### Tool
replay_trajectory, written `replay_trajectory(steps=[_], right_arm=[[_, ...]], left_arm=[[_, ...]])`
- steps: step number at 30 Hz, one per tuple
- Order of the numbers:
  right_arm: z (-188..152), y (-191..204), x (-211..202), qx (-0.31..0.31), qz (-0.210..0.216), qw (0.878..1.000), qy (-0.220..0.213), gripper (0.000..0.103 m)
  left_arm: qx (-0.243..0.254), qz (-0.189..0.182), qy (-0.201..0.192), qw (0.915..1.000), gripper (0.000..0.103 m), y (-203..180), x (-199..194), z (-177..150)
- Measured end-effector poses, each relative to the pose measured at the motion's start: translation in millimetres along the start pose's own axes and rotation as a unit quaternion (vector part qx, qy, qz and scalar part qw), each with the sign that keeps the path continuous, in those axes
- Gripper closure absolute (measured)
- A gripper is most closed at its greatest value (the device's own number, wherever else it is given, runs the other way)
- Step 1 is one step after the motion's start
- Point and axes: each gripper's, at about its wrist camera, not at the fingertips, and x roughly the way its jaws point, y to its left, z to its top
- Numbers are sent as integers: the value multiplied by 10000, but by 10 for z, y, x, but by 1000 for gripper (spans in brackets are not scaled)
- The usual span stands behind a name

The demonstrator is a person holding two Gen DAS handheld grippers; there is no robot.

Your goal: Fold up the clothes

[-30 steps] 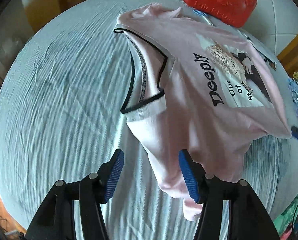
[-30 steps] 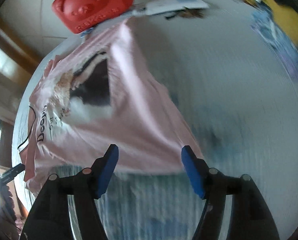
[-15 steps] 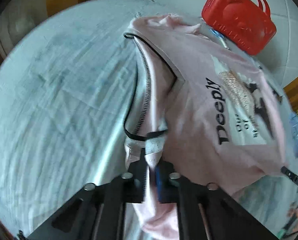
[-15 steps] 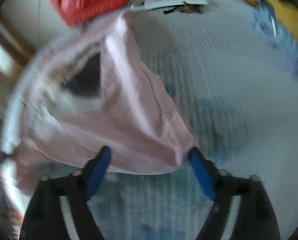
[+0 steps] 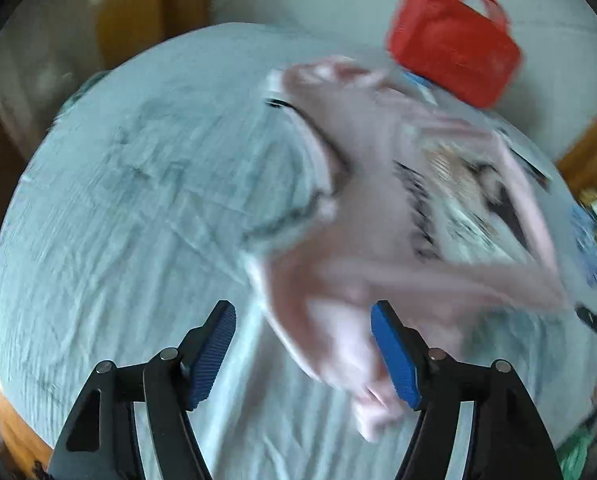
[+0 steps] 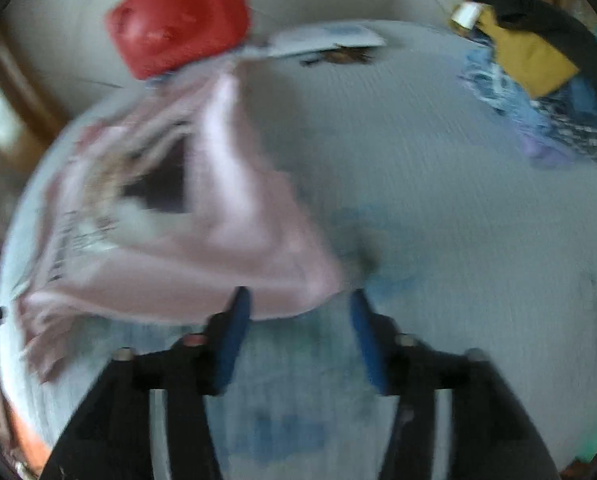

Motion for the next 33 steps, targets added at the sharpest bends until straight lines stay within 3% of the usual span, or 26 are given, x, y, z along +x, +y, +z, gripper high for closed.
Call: replay_trajectory(steps=[4, 9, 14, 18, 20, 22, 23, 24, 25, 27, 30, 33], right_arm=[[-141, 689, 86, -965, 800, 9919, 213, 49], [-504, 1618, 319, -2113, 1439, 9661, 361, 54], [-779, 2148, 484, -2663, 1607, 9500, 259, 54], [-891, 2346, 642, -2828, 1478, 9476, 156, 54], [-861, 2450, 689, -2867, 1503, 9461, 68, 54], [-843, 2573, 748, -3000, 1316, 9448, -52, 54], [-820, 2621, 784, -2950, 1246, 9473, -92, 57], [-792, 2638, 804, -2866, 1264, 9497, -45, 82], [-752, 2647, 831, -2745, 1259, 9533, 20, 93], [-710, 2624, 784, -2529, 1377, 9576, 59, 95], [-745, 2512, 604, -2374, 1471, 9599, 244, 96], [-868, 2331, 473, -2256, 1469, 9602, 739, 100]], left_arm=[[333, 164, 49, 9993, 32, -253, 57, -306], [530, 143, 93, 9985, 32, -347, 109, -616], [983, 4, 74, 9951, 32, -345, 136, -864], [1131, 34, -25, 9936, 32, -417, 286, -937], [1232, 331, -171, 9917, 33, -485, 357, -891], [1208, 356, -224, 9918, 42, -531, 392, -807], [1195, 342, -227, 9920, 65, -548, 389, -767], [1177, 356, -203, 9922, 85, -564, 389, -730], [1113, 367, -160, 9930, 89, -568, 378, -703], [1030, 200, -118, 9944, 97, -563, 337, -692], [1012, -52, -14, 9949, 98, -552, 185, -772], [1129, -218, 218, 9931, 98, -566, 16, -896]])
